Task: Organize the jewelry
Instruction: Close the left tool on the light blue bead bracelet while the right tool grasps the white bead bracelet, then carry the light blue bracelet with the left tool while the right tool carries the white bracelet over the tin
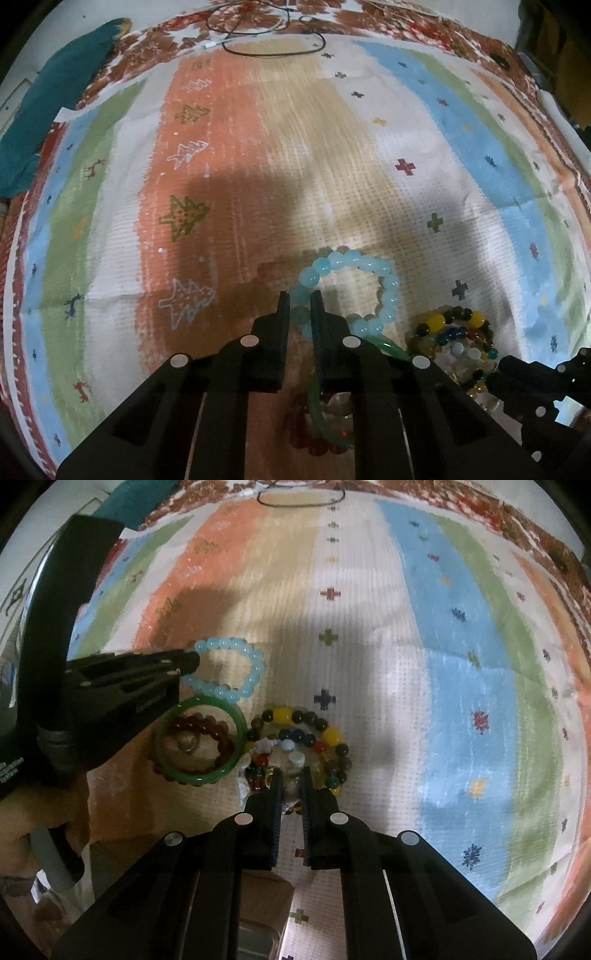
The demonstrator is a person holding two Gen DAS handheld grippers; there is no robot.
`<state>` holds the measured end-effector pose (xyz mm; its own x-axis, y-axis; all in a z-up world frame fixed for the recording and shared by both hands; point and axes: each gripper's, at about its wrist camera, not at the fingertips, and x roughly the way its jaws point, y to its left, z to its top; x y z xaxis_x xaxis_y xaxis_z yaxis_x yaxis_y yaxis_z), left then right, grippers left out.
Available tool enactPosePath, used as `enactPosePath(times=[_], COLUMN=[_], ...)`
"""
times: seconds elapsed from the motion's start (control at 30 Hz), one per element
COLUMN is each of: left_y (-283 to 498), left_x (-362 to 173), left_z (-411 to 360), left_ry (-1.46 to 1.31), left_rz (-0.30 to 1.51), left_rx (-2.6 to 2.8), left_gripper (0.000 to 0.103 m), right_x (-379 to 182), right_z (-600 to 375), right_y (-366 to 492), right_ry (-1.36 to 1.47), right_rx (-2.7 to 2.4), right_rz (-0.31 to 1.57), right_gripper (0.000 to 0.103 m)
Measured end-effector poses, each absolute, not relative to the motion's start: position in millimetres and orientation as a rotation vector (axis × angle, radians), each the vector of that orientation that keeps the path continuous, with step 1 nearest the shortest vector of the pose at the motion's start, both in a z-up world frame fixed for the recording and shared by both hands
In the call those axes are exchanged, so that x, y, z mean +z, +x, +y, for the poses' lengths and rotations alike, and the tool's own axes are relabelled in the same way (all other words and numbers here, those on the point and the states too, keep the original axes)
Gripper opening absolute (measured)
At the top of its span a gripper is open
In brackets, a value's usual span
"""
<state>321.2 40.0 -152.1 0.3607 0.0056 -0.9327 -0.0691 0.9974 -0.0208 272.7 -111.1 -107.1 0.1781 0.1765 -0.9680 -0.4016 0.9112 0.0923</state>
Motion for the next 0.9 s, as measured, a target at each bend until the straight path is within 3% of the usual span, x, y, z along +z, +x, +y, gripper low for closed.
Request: enactPosePath(times=[0.9], left_y=[246.2], left_x=[-57.6], left_z=[30.9], left_ry=[-0.127], left_rz=[1.030], left_rx=[0.006], left_gripper=[0.011], right_x=[-46.5], right_z=[-124.3], right_y=[247.5], right_ry=[-0.212], right_rx=[0.432], right_rz=[1.099], right_gripper=[0.011])
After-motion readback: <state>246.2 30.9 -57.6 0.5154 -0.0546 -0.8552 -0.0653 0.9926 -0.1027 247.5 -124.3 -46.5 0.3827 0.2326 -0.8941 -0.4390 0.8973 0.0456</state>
